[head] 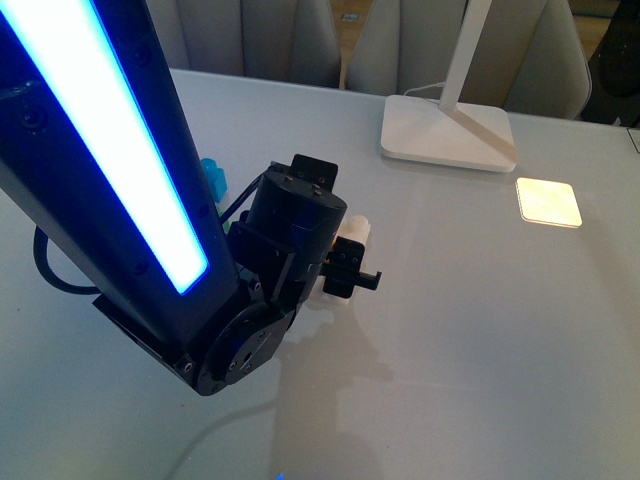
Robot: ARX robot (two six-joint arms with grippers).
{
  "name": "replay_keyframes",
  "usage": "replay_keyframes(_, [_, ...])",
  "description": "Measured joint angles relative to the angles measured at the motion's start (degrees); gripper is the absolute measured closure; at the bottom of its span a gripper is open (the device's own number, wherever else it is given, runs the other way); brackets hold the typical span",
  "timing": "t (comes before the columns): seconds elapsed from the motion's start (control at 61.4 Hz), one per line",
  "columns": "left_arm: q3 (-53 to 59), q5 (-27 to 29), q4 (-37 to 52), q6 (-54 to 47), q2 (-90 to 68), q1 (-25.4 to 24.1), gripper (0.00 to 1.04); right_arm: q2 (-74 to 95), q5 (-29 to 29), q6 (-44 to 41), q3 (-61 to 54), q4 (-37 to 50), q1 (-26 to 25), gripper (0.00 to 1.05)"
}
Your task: Insert yellow block into base center
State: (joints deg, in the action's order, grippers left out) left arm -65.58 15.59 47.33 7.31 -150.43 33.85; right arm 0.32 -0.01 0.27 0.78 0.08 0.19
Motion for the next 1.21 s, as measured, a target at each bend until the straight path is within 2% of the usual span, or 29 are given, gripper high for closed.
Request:
replay_keyframes(0.065, [-0.1, -0.1, -0.1, 0.0, 0.0, 0.0, 0.41, 0.0, 0.0, 0.0, 0.0, 0.0, 0.0, 0.09])
replay_keyframes(0.293, [-0.1, -1.3, -1.1, 1.4, -0.5, -1.0, 0.06, -0.1, 0.0, 0.0, 0.0, 0.0, 0.0, 0.09])
replay_keyframes(0.913, [5.7, -6.2, -2.9, 5.9, 10.2, -2.9, 0.07, -0.1, 0.0, 0.0, 0.0, 0.0, 0.0, 0.09])
replay_keyframes(1.206, [19.2, -10.6, 4.9, 7.8, 22.3, -6.3, 0.07, -0.1, 0.0, 0.0, 0.0, 0.0, 0.0, 0.09])
